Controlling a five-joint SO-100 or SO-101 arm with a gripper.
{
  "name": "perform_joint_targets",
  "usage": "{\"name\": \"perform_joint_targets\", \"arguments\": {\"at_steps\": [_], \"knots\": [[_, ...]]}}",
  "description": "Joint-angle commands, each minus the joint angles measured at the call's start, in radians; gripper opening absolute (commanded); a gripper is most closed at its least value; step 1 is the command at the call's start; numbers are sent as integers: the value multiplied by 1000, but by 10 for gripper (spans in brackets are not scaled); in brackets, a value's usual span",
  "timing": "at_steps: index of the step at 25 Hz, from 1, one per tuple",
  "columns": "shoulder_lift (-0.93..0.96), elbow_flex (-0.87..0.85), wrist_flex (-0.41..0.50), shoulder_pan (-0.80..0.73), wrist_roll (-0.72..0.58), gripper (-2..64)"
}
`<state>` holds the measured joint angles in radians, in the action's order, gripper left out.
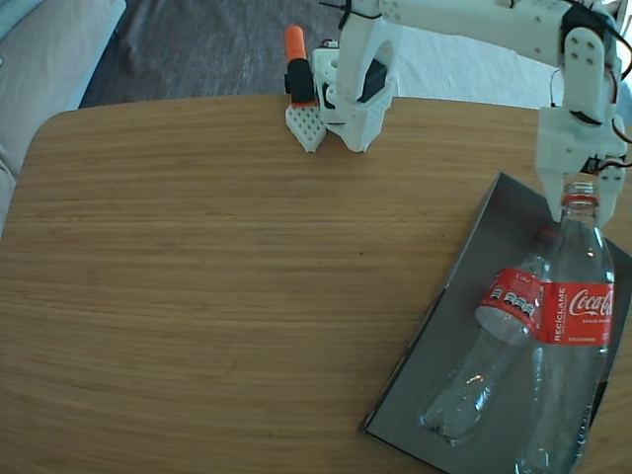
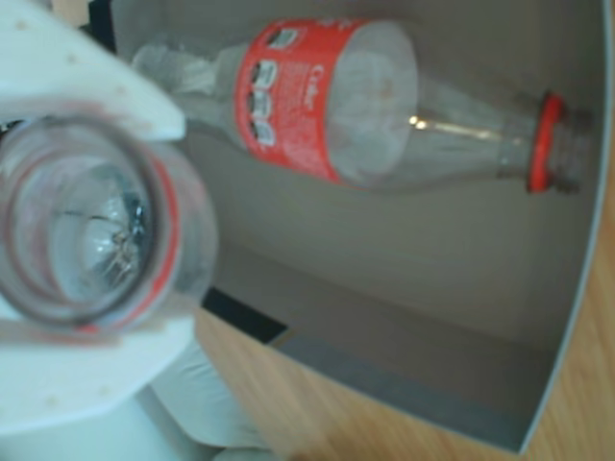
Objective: Grasp the bottles and put them in the box.
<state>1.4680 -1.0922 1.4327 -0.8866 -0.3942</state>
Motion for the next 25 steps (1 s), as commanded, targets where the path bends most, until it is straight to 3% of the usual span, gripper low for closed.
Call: {"name": "perform_joint_targets", "arguments": {"at_steps": [1, 25], "knots": [[20, 66, 8, -5, 41, -3], [-2, 121, 20, -87, 258, -5]]}}
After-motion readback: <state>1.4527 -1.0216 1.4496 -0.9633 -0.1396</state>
